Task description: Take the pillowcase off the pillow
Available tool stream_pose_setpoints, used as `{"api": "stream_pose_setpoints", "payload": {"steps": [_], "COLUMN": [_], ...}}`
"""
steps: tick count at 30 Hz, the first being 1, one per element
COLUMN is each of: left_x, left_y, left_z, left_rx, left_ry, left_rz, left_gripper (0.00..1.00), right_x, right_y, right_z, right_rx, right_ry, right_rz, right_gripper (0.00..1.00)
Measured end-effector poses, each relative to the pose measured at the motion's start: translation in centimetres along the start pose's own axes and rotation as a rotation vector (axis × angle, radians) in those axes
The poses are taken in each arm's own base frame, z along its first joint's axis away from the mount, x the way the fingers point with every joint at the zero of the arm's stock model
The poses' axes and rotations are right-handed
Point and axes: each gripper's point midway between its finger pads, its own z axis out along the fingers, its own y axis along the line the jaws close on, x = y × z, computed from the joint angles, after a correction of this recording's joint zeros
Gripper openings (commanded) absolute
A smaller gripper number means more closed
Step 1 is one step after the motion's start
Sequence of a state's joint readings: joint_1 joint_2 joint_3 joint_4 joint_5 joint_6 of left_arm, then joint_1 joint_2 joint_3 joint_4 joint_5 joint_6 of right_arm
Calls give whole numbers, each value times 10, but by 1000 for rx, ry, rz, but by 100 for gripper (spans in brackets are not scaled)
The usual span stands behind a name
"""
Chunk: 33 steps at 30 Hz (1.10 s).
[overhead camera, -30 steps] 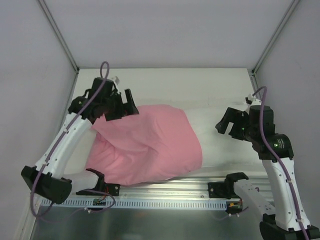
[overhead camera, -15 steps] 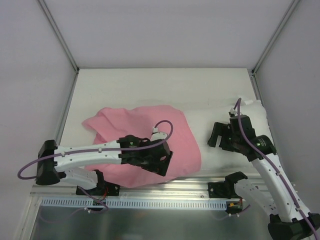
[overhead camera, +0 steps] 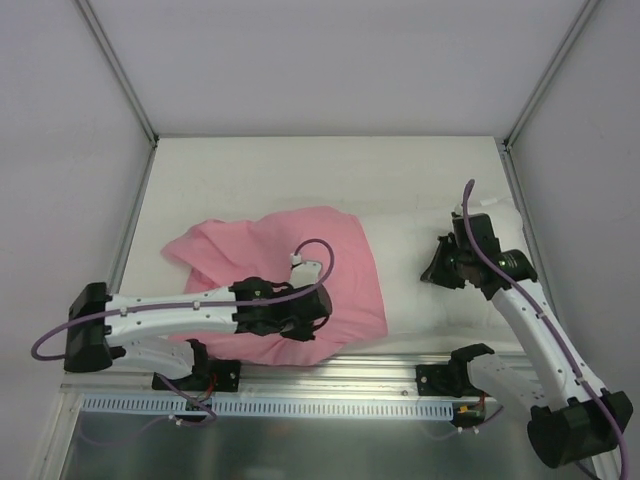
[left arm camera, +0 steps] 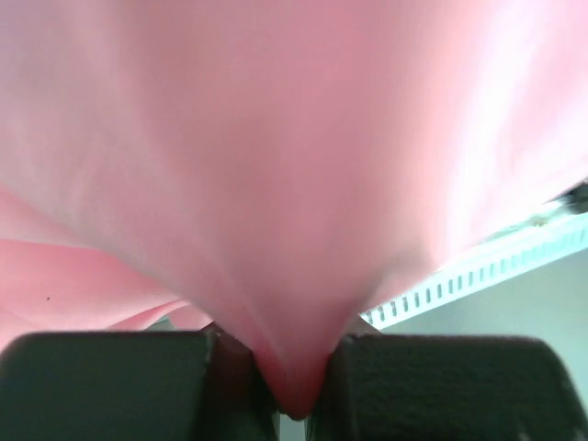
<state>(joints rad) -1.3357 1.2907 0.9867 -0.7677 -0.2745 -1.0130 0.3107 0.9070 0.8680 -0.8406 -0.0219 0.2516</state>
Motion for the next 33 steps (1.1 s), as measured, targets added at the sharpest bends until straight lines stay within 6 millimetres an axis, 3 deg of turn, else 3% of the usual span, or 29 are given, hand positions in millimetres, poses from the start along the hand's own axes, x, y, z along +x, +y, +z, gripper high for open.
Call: {"api": "stream_pose_setpoints", "payload": {"steps": [4, 9, 12, 15, 18, 24, 25, 26, 27, 28, 29, 30, 33], "left_x": [-9, -38, -37, -30, -33, -36, -36, -37, -38, -40, -43, -47, -55], "left_y": [17, 56, 102, 142, 154, 154, 154, 153, 150, 147, 140, 132, 109], "left_z": [-25, -78, -105, -124, -132, -119, -115, -112, -108, -105, -99, -93, -72], "left_rx": [97, 243, 222, 136, 73, -107, -142, -173, -200, -221, -230, -240, -225], "left_ry": [-106, -288, -368, -415, -433, -381, -363, -347, -327, -309, -290, -267, -210], "left_rz": [-141, -415, -526, -588, -595, -500, -460, -415, -370, -337, -295, -244, -115], "left_gripper": [0, 0, 0, 0, 0, 2, 14, 58, 78, 92, 99, 99, 99], "right_x": [-15, -52, -84, -111, -119, -109, -107, -105, -103, -100, -100, -100, -97], "right_y": [12, 25, 12, -23, -50, -56, -56, -57, -57, -56, -55, -54, -46], "right_z": [5, -14, -29, -40, -49, -60, -60, -60, -59, -58, -57, -57, -56], "right_rx": [-63, -155, -127, -13, 90, 123, 124, 124, 122, 120, 114, 106, 62], "right_ry": [43, 7, -90, -208, -279, -289, -285, -280, -273, -264, -259, -256, -237], "right_rz": [107, 224, 284, 353, 390, 366, 362, 357, 353, 351, 349, 337, 305], "right_gripper": [1, 1, 1, 1, 1, 1, 5, 12, 24, 56, 70, 88, 99]}}
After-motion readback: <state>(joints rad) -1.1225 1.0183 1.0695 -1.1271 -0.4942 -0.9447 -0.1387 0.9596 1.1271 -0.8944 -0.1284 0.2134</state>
